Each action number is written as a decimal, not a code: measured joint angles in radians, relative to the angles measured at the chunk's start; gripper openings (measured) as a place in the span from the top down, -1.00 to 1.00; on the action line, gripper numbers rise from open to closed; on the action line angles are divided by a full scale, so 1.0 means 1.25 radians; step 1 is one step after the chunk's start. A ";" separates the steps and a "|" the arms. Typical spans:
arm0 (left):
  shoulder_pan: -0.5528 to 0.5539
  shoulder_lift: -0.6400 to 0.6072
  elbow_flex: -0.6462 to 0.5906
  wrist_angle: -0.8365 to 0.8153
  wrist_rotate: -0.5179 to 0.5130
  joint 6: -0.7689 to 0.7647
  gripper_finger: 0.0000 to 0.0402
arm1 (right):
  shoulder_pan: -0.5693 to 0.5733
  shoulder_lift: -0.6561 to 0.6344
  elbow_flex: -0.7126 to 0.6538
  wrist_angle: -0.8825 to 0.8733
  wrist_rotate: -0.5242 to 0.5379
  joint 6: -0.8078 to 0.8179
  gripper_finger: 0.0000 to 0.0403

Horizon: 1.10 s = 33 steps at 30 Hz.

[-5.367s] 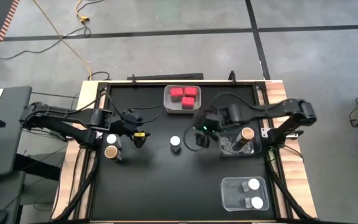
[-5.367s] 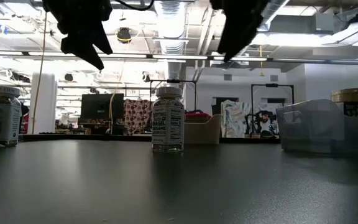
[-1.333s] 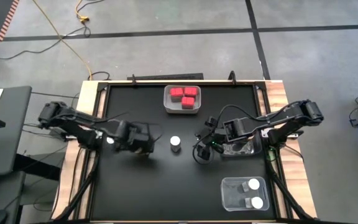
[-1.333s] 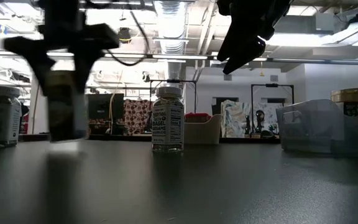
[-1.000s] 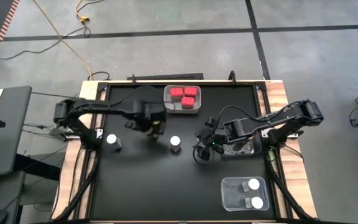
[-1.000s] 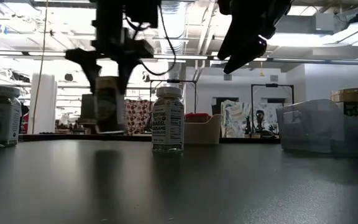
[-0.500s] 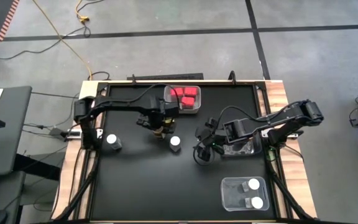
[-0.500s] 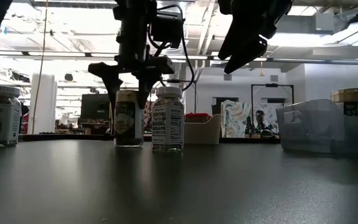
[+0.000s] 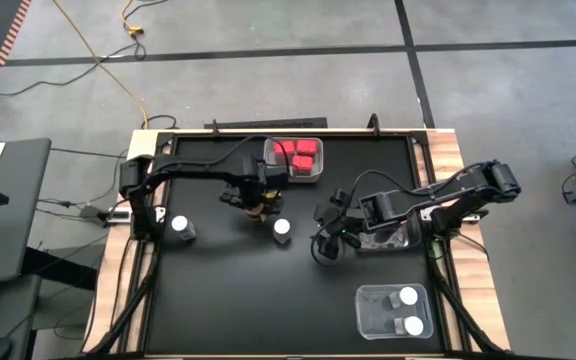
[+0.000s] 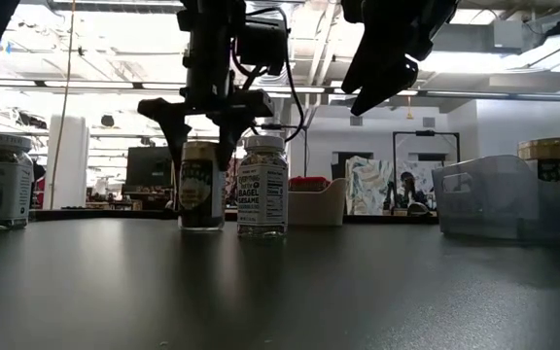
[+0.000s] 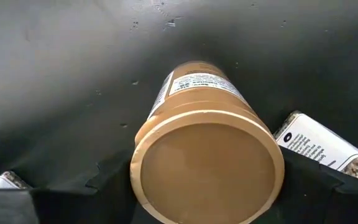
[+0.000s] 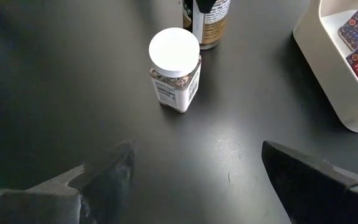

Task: Sort spices by type
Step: Put the golden seasoning bottle into the black bin

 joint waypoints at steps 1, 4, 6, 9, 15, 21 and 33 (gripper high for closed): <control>0.000 0.000 -0.001 0.000 -0.001 0.003 -0.49 | 0.000 0.000 0.000 0.000 0.000 0.000 -0.86; 0.000 0.003 -0.002 -0.001 -0.009 0.011 -0.59 | 0.000 0.000 0.000 0.000 0.000 0.000 -0.86; 0.001 0.003 -0.002 -0.001 -0.014 0.011 -0.67 | 0.000 0.000 0.000 0.000 0.000 -0.001 -0.86; 0.001 0.002 -0.002 -0.004 -0.015 0.017 -0.74 | 0.000 0.000 0.000 0.000 0.001 -0.001 -0.86; -0.001 -0.004 -0.002 -0.059 -0.001 0.014 -0.77 | -0.002 0.000 0.000 0.000 0.001 -0.007 -0.86; -0.006 -0.032 -0.002 -0.061 0.006 0.034 -0.77 | -0.004 0.000 0.000 0.004 0.006 -0.007 -0.86; -0.028 -0.195 -0.002 -0.048 -0.053 0.244 -0.77 | -0.058 0.000 0.000 0.162 0.005 0.032 -0.86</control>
